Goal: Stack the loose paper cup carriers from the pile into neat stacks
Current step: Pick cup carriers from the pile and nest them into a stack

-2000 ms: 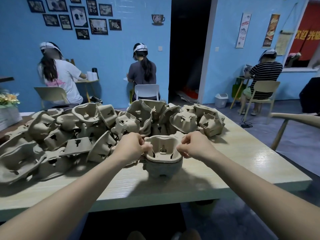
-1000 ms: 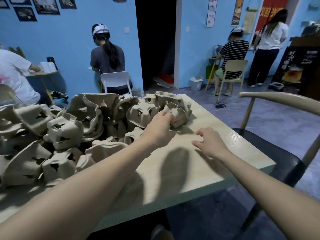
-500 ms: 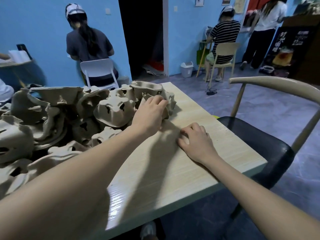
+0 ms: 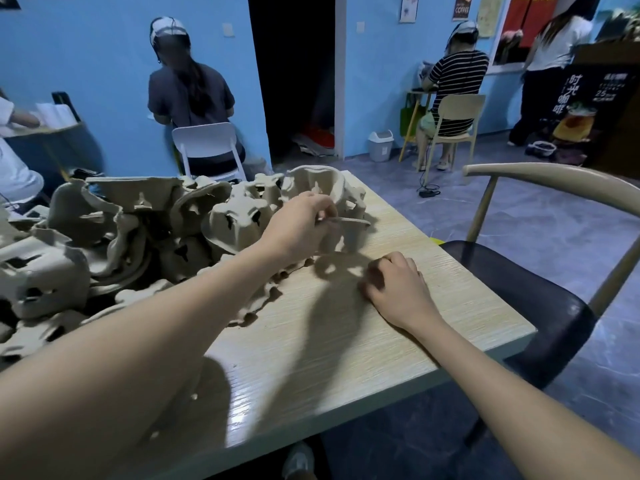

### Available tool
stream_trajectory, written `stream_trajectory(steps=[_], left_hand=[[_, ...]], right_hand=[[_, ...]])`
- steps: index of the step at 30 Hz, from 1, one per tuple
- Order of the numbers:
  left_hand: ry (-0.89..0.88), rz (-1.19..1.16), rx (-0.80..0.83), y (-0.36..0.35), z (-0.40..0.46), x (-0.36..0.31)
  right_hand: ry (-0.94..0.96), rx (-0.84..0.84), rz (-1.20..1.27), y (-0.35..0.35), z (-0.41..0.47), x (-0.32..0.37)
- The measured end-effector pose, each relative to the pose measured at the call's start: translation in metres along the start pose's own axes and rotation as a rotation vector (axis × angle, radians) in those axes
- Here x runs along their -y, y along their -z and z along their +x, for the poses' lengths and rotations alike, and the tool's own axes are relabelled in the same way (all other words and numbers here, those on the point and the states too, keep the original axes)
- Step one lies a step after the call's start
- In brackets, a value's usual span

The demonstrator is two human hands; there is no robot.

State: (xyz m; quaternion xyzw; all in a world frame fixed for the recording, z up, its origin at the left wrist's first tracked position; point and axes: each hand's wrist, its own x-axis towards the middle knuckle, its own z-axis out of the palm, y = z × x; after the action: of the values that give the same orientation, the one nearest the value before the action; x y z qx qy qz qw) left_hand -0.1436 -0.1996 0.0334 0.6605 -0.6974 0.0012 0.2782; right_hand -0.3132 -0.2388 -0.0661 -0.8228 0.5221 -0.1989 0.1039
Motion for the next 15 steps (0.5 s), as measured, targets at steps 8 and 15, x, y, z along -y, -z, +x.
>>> stream_trajectory(steps=[8, 15], left_hand=[[0.393, -0.662, 0.131, 0.020, -0.037, 0.005], [0.546, -0.867, 0.139, 0.043, -0.060, 0.012]], right_hand=[[-0.039, -0.072, 0.463, 0.010, -0.004, 0.003], [0.107, -0.041, 0.784, 0.039, -0.017, 0.046]])
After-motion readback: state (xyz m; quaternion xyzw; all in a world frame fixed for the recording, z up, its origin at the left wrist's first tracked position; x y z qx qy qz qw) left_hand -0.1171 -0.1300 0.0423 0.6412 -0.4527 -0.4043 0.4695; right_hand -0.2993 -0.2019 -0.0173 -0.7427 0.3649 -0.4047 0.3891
